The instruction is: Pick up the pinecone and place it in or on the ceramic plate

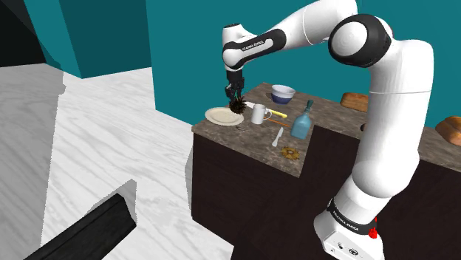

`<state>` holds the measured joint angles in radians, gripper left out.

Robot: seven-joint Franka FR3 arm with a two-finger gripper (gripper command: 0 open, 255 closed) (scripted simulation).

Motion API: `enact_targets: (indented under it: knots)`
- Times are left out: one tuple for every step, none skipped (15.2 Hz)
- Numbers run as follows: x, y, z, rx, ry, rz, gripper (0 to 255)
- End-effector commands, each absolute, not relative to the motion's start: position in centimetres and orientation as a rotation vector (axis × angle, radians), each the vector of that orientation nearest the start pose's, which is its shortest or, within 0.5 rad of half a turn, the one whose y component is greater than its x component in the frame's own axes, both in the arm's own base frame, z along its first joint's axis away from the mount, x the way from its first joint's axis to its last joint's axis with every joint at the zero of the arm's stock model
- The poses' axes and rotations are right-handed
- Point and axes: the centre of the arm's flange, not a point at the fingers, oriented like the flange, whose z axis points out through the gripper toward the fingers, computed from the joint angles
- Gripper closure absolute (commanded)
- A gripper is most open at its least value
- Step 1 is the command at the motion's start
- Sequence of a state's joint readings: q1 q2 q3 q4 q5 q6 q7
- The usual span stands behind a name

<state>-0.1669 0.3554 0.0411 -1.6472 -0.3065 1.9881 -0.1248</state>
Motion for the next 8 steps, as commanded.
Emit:
enact_targets:
  knots:
    - [67.4,-11.6,41.4,-3.396,-0.211,0.078,255]
    - [68.5,-12.3,41.6,-3.396,-0.211,0.078,255]
    - [69.6,-13.1,41.8,-3.396,-0.211,0.078,255]
    - [70.6,-13.8,42.0,-3.396,-0.211,0.078,255]
    - [71.7,-14.5,42.2,-3.396,-0.211,0.078,255]
    - [72.8,-15.3,42.5,-3.396,-0.211,0.078,255]
    - [73.8,-16.0,42.7,-3.396,-0.211,0.078,255]
    - [74.6,-16.5,42.8,-3.396,-0.211,0.078,255]
